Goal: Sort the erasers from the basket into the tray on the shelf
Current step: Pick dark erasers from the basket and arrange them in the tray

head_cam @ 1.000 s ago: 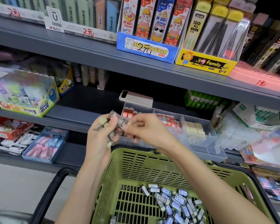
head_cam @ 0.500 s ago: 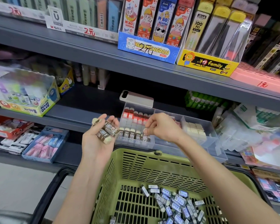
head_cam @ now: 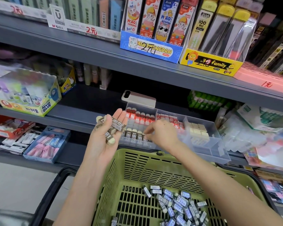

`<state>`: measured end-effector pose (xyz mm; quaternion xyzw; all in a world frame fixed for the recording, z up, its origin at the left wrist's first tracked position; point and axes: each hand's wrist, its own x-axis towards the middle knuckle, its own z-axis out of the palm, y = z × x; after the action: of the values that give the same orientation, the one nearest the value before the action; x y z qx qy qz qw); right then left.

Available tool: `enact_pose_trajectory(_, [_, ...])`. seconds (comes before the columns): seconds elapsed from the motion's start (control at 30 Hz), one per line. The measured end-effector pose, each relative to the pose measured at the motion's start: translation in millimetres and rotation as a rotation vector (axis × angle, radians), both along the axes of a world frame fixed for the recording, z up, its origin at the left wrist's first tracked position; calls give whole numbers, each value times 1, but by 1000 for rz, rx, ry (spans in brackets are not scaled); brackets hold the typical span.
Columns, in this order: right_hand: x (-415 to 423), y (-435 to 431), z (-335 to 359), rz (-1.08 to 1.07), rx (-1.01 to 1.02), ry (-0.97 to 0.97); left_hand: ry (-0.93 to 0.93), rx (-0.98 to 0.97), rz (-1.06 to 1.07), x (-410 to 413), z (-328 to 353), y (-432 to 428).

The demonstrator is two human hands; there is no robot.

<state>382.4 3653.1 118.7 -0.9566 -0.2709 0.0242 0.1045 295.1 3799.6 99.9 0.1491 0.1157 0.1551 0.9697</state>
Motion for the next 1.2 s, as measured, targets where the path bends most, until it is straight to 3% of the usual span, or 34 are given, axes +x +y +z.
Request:
enact_pose_trajectory(0.07, [-3, -1, 6, 6, 6, -74, -24, 6, -22, 0, 0, -2])
enact_pose_trajectory(0.2, [-26, 7, 27, 84, 573, 188, -85, 113, -75, -1, 0, -2])
enact_pose_trajectory(0.23, [-32, 11, 31, 123, 632, 220, -92, 165, -95, -1, 0, -3])
enact_pose_trajectory(0.4, [-35, 22, 39, 193, 645, 389, -47, 360, -130, -3, 0, -11])
enact_pose_trajectory(0.53, [-27, 17, 45, 219, 678, 550, -58, 299, -132, -2, 1, -16])
enact_pose_trajectory(0.63, [-13, 6, 48, 96, 694, 494, -62, 245, -128, -1, 3, -19])
enact_pose_trajectory(0.77, [10, -9, 41, -46, 439, 152, -39, 234, -79, 0, 1, -14])
enact_pose_trajectory(0.97, [12, -3, 17, 122, 44, -173, -11, 209, -4, -3, 1, -10])
enact_pose_trajectory(1.07, [12, 1, 10, 160, -63, -212, -7, 240, 5, -4, 0, -10])
enact_pose_trajectory(1.2, [15, -1, 15, 92, -50, -77, -21, 212, -13, -5, 1, -8])
